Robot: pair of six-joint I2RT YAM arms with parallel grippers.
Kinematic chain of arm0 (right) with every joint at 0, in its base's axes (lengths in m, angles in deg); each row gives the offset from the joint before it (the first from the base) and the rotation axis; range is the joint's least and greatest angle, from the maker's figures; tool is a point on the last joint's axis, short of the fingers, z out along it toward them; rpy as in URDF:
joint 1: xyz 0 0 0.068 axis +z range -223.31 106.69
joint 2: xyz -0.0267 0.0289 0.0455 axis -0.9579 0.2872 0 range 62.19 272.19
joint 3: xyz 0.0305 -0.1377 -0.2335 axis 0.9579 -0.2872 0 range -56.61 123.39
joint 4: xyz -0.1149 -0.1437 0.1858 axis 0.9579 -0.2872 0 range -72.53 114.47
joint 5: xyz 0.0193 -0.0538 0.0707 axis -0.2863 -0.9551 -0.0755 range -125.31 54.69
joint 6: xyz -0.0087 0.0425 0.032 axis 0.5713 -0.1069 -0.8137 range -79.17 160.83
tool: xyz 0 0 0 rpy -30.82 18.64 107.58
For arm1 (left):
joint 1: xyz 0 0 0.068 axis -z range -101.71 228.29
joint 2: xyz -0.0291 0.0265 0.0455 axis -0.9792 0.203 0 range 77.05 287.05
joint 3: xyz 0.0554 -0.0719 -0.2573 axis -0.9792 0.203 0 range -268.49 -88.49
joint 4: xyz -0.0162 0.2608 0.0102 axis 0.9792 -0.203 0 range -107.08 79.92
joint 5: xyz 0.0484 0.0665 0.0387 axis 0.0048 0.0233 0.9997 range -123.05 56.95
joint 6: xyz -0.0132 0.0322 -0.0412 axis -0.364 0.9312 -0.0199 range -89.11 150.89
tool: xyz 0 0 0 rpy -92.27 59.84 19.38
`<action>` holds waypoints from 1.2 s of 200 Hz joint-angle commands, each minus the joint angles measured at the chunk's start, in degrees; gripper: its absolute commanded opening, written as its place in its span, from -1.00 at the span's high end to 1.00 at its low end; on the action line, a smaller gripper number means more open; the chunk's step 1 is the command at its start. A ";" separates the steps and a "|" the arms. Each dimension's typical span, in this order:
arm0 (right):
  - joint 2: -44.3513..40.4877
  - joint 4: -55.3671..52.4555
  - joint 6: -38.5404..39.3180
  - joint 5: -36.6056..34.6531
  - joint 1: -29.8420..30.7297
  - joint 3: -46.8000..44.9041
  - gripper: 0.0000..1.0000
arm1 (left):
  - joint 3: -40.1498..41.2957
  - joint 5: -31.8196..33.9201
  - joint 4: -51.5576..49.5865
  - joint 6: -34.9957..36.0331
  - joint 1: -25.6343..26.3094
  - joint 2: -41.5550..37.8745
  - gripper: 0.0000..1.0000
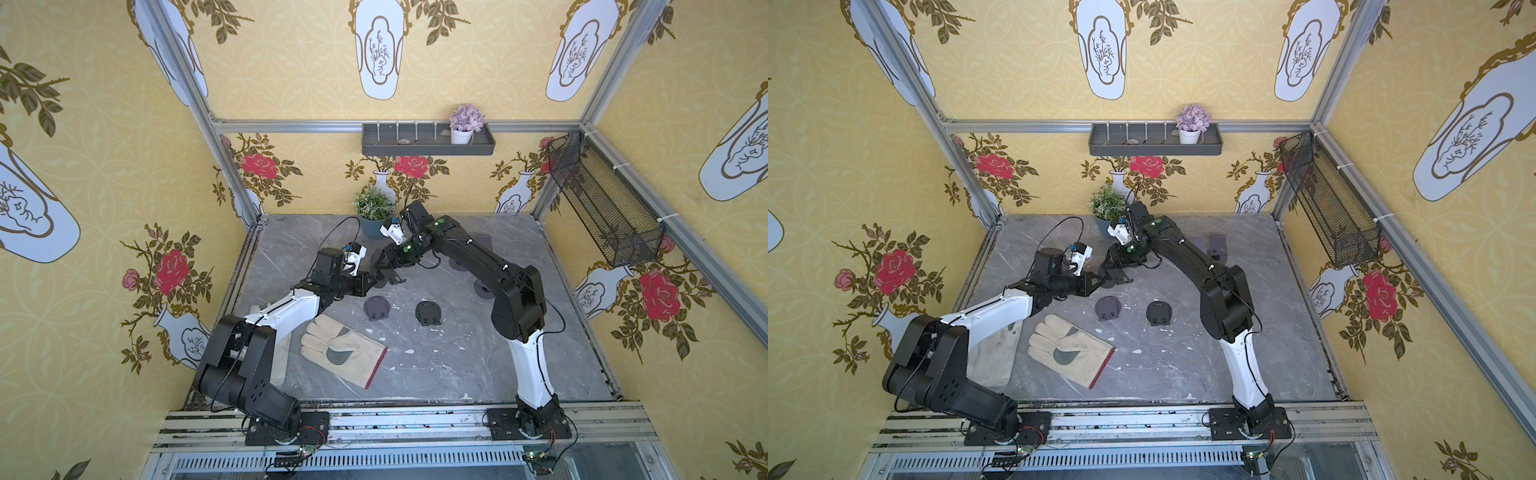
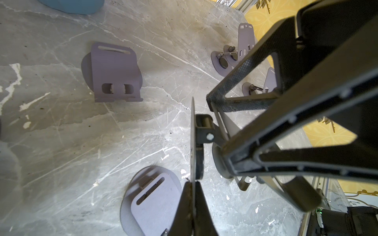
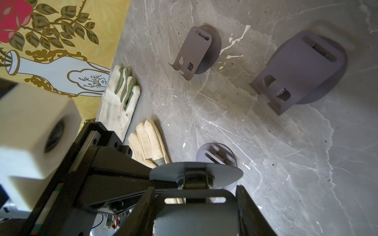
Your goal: Open the phone stand
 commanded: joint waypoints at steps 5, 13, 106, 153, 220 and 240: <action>-0.54 1.08 0.38 0.42 -0.04 -0.19 0.10 | -0.47 -0.83 2.32 0.34 0.01 0.27 1.00; -0.63 0.96 0.45 0.23 0.00 -0.10 0.13 | -0.38 -0.89 2.31 0.35 -0.02 0.32 1.00; -2.31 -1.73 -0.02 -6.42 -1.27 3.00 0.13 | 1.43 1.16 4.14 -6.58 -1.18 2.95 1.00; -5.80 -1.30 -0.28 -10.02 -1.36 0.04 0.13 | 1.64 1.62 4.32 -9.29 -2.79 4.31 1.00; -10.43 -0.85 -0.84 -12.68 -1.41 -3.59 0.13 | 0.67 2.38 3.90 -10.47 -3.95 6.61 1.00; -11.57 -1.02 -0.88 -13.00 -1.41 -4.44 0.13 | 0.30 2.30 4.16 -10.82 -4.21 6.98 1.00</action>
